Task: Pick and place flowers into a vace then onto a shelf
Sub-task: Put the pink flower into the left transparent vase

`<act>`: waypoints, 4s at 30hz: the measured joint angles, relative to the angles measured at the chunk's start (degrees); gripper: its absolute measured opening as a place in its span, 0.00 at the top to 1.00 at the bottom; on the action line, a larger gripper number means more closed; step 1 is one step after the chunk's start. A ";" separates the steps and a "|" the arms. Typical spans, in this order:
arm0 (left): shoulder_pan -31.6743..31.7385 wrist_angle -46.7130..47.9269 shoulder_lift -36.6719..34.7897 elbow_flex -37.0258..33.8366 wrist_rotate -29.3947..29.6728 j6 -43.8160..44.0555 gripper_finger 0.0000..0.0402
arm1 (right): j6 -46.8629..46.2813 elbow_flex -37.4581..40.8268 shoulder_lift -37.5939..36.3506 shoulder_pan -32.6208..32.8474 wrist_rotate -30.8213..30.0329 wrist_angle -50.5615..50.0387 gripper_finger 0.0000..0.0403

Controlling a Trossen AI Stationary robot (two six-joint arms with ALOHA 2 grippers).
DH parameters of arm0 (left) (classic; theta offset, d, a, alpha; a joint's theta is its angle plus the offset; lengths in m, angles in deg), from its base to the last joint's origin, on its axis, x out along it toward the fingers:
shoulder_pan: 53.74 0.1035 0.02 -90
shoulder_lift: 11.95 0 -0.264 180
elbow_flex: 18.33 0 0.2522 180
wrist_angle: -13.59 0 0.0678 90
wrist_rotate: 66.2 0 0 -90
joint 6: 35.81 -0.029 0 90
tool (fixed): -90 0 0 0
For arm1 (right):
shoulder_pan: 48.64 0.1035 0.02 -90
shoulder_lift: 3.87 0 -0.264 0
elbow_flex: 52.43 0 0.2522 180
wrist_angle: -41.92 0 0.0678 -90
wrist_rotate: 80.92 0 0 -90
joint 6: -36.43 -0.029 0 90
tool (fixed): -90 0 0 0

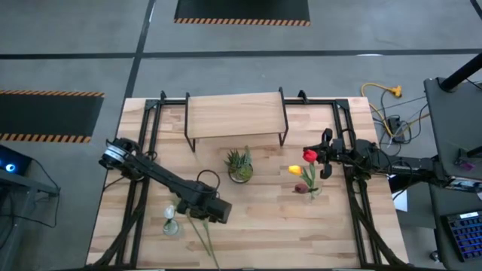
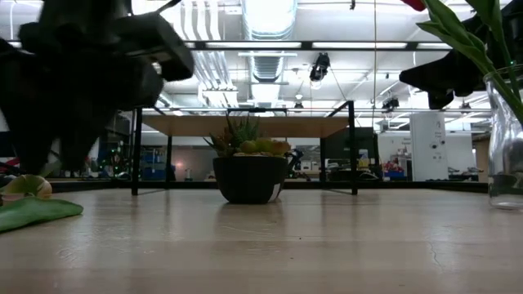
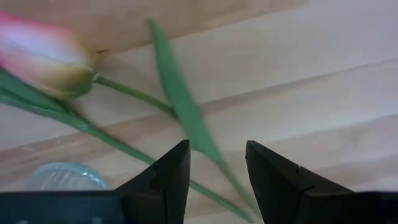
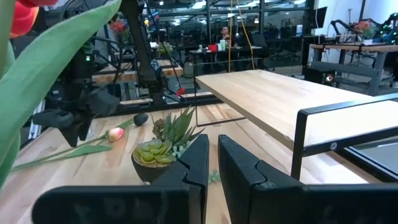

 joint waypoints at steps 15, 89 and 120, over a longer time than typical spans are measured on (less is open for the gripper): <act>-0.49 -7.22 -0.03 -8.35 -1.51 5.91 0.65 | 0.00 0.00 0.04 -0.01 0.00 -0.45 0.93; -3.91 -41.30 -38.68 -13.41 24.55 -64.06 1.00 | -0.22 0.00 0.04 0.00 0.02 -0.43 0.93; -15.98 1.62 -26.02 26.92 38.79 -86.89 1.00 | -0.24 0.00 0.02 -0.02 0.00 -0.43 0.93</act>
